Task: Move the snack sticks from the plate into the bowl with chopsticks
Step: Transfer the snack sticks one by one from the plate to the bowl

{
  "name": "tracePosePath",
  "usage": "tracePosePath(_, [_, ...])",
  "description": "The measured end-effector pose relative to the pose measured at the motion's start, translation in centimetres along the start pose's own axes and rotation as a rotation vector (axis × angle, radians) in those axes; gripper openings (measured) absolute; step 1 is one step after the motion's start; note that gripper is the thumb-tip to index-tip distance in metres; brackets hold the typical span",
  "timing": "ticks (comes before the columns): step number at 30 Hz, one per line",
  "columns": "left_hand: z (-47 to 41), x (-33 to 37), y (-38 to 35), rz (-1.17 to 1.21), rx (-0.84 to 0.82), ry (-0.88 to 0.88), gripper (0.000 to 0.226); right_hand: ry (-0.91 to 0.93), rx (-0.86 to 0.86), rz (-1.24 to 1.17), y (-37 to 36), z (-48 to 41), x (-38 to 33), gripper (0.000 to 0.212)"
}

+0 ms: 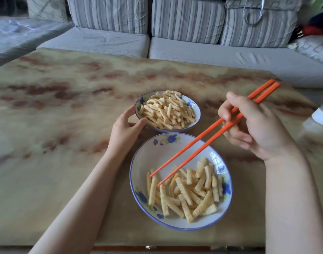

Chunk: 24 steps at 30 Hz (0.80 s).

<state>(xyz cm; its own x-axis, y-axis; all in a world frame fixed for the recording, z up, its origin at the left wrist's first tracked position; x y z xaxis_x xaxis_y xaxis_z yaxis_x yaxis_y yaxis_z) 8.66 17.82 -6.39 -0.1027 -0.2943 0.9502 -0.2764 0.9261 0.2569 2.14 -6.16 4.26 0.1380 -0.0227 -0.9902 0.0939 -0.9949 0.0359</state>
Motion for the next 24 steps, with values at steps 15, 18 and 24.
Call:
tracePosePath(15, [0.0,-0.2,0.0,0.006,-0.003,0.019,0.05,0.036,0.081,-0.152,-0.6,-0.7,0.3,0.049])
tracePosePath(18, [-0.2,-0.5,0.0,0.01,-0.011,0.03,0.05,0.113,0.286,-0.303,0.6,-1.3,0.5,0.051])
tracePosePath(24, [0.1,0.0,0.0,0.016,-0.008,0.016,0.047,0.204,0.669,-0.323,1.5,-1.7,1.3,0.038])
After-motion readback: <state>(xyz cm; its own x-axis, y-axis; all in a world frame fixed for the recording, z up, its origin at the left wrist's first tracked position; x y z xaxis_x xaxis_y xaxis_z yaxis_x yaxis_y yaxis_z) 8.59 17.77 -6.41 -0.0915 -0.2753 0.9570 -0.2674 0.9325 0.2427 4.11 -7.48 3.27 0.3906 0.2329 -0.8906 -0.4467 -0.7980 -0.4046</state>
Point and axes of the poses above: each hand's wrist, its own z-axis away from the middle knuckle, its own y-axis out of the back of the hand, x = y × z, the point moved 4 cm from there along -z, towards the middle knuckle, and after that the axes turned 4 degrees about x, right-handed, at the moved point
